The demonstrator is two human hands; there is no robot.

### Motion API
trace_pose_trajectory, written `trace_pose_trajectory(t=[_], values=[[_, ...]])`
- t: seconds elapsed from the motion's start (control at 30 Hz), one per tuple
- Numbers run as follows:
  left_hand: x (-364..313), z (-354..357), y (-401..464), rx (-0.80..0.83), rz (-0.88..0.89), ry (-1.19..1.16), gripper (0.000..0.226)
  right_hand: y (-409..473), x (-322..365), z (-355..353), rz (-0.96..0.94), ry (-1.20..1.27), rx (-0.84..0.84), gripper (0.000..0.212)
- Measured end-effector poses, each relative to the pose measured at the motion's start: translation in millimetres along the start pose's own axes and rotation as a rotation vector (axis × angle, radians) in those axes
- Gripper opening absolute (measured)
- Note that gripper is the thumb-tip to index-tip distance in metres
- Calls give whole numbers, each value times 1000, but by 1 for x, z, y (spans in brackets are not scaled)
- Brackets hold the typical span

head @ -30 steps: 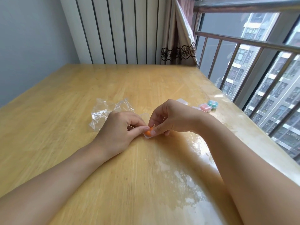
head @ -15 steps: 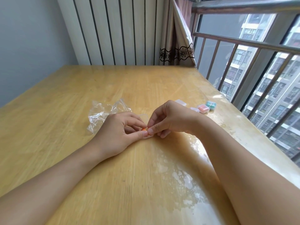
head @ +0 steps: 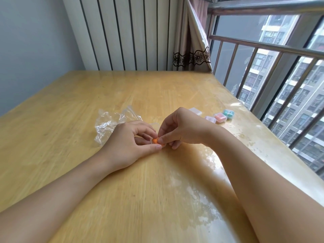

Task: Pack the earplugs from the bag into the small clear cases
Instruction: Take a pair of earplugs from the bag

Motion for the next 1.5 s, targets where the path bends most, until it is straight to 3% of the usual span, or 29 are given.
trace_pose_trajectory(t=[0.33, 0.53, 0.73, 0.9, 1.07, 1.27, 1.5], values=[[5, -1, 0, -26, -39, -20, 12, -7, 4, -6, 20, -74, -18, 8], [1, -1, 0, -23, -32, -26, 10, -22, 4, -73, -20, 257, -354, 8], [-7, 1, 0, 17, 36, -29, 16, -5, 3, -10, 29, -18, -49, 41], [-11, -2, 0, -17, 65, -55, 24, 0, 2, -1, 7, 14, -53, 27], [-5, -6, -1, -60, -14, -65, 43, 1, 3, -2, -16, -33, -107, 23], [-2, 0, -1, 34, -18, -39, 78, 2, 5, -3, -45, -81, -137, 23], [-3, 1, 0, 29, 3, -35, 62, -10, 6, -6, -23, -48, 53, 38]])
Point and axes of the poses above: each hand's wrist, its own y-axis towards the middle knuckle, its own z-axis out of the palm, x = y × z, the point moved 8 cm from there along y, towards the middle knuckle, and after that the axes turned 13 degrees about z, right-handed, at the moved point
